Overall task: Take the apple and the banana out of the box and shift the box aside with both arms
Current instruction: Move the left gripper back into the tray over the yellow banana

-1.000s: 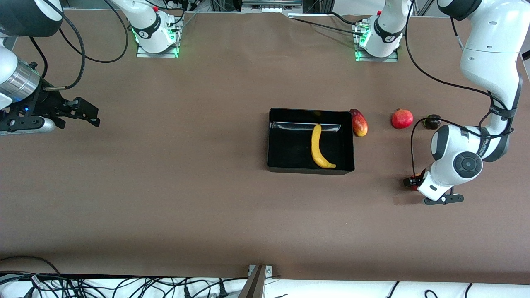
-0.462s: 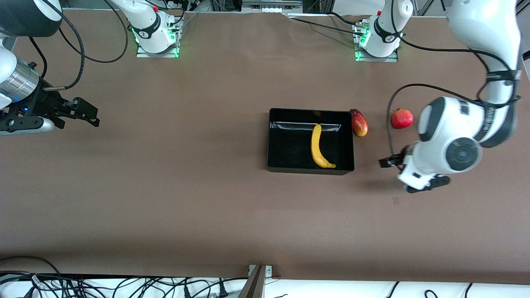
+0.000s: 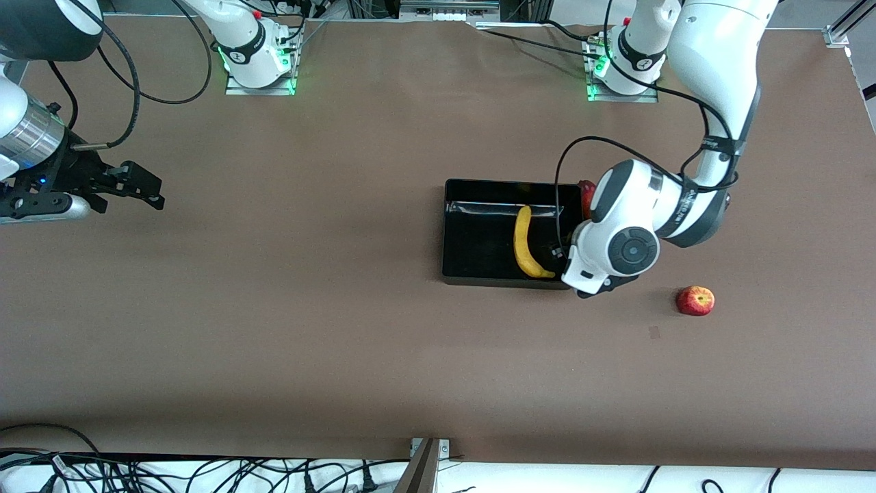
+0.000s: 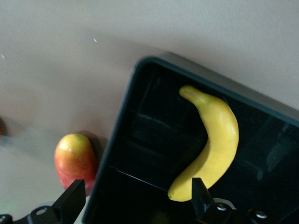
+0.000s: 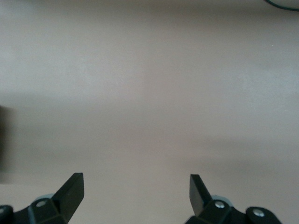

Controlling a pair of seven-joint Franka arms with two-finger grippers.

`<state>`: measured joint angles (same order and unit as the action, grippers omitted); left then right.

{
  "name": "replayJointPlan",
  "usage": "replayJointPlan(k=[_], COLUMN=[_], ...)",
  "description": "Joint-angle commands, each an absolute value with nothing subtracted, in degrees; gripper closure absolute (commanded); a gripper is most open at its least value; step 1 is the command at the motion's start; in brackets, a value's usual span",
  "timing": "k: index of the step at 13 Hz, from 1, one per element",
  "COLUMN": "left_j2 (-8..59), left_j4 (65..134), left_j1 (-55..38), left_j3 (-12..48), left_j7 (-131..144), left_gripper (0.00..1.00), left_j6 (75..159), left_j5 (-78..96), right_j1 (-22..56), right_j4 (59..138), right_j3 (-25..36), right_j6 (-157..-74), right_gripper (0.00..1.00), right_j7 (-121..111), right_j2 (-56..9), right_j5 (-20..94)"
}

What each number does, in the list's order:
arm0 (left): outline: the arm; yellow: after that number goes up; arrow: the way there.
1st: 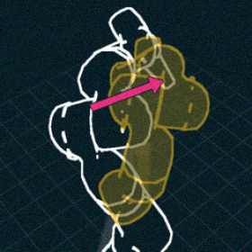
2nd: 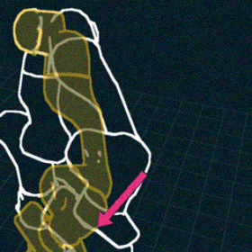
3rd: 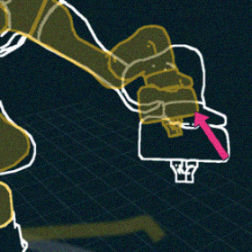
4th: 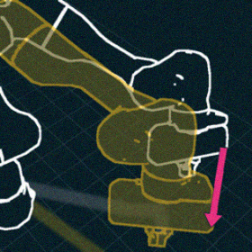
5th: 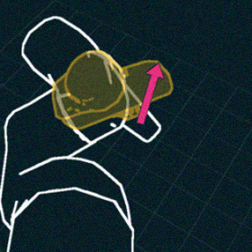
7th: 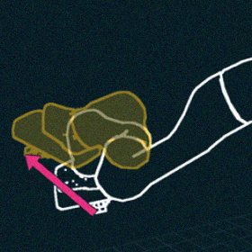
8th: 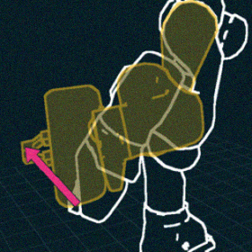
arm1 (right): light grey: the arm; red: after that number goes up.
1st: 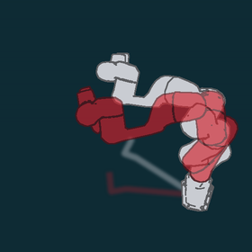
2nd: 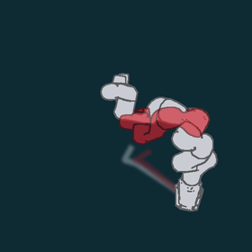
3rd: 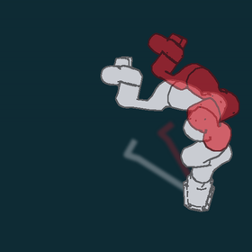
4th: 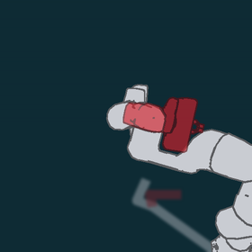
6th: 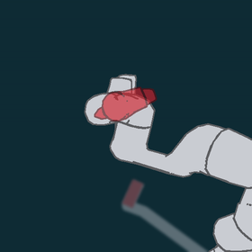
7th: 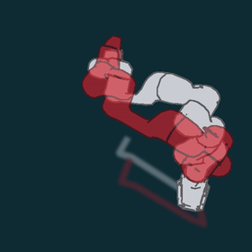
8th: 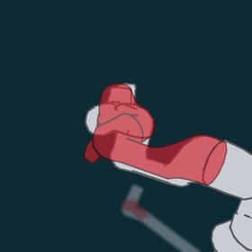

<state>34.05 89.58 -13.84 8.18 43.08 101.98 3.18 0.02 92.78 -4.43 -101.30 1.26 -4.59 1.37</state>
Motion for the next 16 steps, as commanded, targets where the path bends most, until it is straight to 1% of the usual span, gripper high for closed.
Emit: replayJointPlan(k=[1, 3, 4, 5, 7, 9, 11, 13, 16], left_j2=[33.05, 33.05, 33.05, 33.05, 33.31, 33.05, 33.13, 33.22, 34.1], left_j4=[92.09, 94.3, 95.61, 96.49, 98.08, 102.46, 104.84, 107.39, 109.16], left_j1=[-15.64, -17.14, -17.14, -17.14, -17.4, -17.4, -17.4, -17.58, -17.58], left_j3=[7.73, 8.34, 9.92, 10.19, 10.81, 11.25, 11.95, 12.04, 12.57], left_j7=[44.56, 45.44, 45.87, 46.75, 47.37, 47.98, 49.04, 50.88, 53.16], left_gripper=[0.0, 0.0, 0.0, 0.0, 0.0, 0.0, 0.0, 0.0, 0.0], left_j6=[105.88, 112.73, 117.03, 121.16, 123.04, 126.2, 127.52, 132.16, 136.83], left_j5=[4.57, 4.48, 3.79, 3.43, 1.15, -1.22, -3.94, -5.01, -6.41], right_j1=[-0.18, -0.18, -0.18, -0.18, -0.18, -0.18, -0.18, -0.18, -0.18], right_j4=[91.93, 91.93, 91.93, 91.93, 91.93, 91.93, 91.93, 91.93, 91.93], right_j3=[-4.57, -4.57, -4.57, -4.57, -4.57, -4.57, -4.57, -4.57, -4.57], right_j6=[-101.16, -101.25, -101.16, -101.25, -101.25, -101.25, -101.25, -101.25, -101.25], right_gripper=[0.0, 0.0, 0.0, 0.0, 0.0, 0.0, 0.0, 0.0, 0.0], right_j7=[1.49, 1.49, 1.49, 1.49, 1.49, 1.49, 1.49, 1.49, 1.49], right_j2=[-4.75, -4.83, -4.83, -4.83, -4.83, -4.83, -4.75, -4.83, -4.83], right_j5=[1.85, 1.85, 1.85, 1.85, 1.85, 1.85, 1.85, 1.85, 1.85])
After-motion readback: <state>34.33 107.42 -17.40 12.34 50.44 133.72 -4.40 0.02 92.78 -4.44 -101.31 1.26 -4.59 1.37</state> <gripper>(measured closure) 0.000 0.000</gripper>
